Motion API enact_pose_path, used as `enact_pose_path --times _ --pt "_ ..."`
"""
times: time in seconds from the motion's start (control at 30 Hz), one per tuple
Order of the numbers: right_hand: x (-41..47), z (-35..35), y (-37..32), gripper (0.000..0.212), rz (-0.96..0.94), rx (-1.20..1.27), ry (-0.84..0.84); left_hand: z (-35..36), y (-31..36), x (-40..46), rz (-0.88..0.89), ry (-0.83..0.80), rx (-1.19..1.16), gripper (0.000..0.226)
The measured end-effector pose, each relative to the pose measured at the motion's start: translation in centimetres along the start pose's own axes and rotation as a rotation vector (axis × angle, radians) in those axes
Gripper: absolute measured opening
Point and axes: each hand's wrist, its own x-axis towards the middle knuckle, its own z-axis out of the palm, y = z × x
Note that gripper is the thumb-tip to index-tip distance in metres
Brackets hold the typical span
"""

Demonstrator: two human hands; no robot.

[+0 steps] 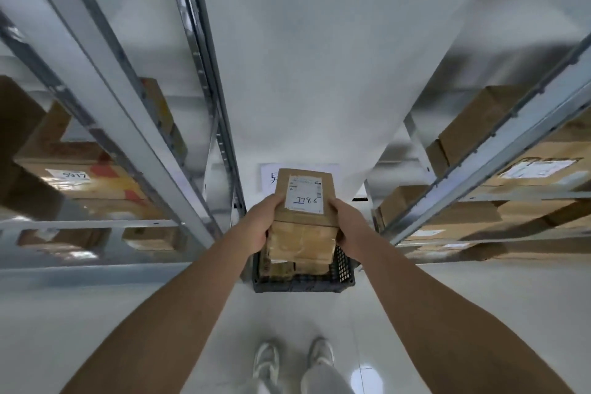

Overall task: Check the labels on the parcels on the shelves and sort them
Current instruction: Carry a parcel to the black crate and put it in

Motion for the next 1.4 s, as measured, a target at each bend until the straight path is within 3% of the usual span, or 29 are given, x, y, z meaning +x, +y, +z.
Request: enact_pose_path --times 0.33,0.63,0.93,1.03,1.23,1.4 --pt "13.6 -1.6 7.2 0.032 0.093 -0.072 -0.113 0.6 -8.9 11.1 -0.045 0.124 -0.123 0.031" --pt "30.6 1.3 20.2 0.029 0.111 -0.175 -0.131 -4.8 -21.8 27.5 -0.068 0.184 -0.012 0.030" --pt "45.9 5.1 30.0 0.035 0.029 -0.307 -0.134 -10.6 -29.6 42.4 -0.086 0.273 0.098 0.029" --pt "49.2 5.9 32.1 0.022 0.033 -0.321 -0.128 -12.0 -31.5 45.8 -0.076 0.280 0.179 0.029" --pt "53.4 7.4 35.0 0.026 0.059 -0.319 -0.088 -14.0 -33.6 49.5 0.021 0.287 0.339 0.026" --pt "56.2 8.0 35.6 0.024 0.014 -0.362 -0.082 -14.7 -33.1 50.7 0.127 0.319 0.319 0.036"
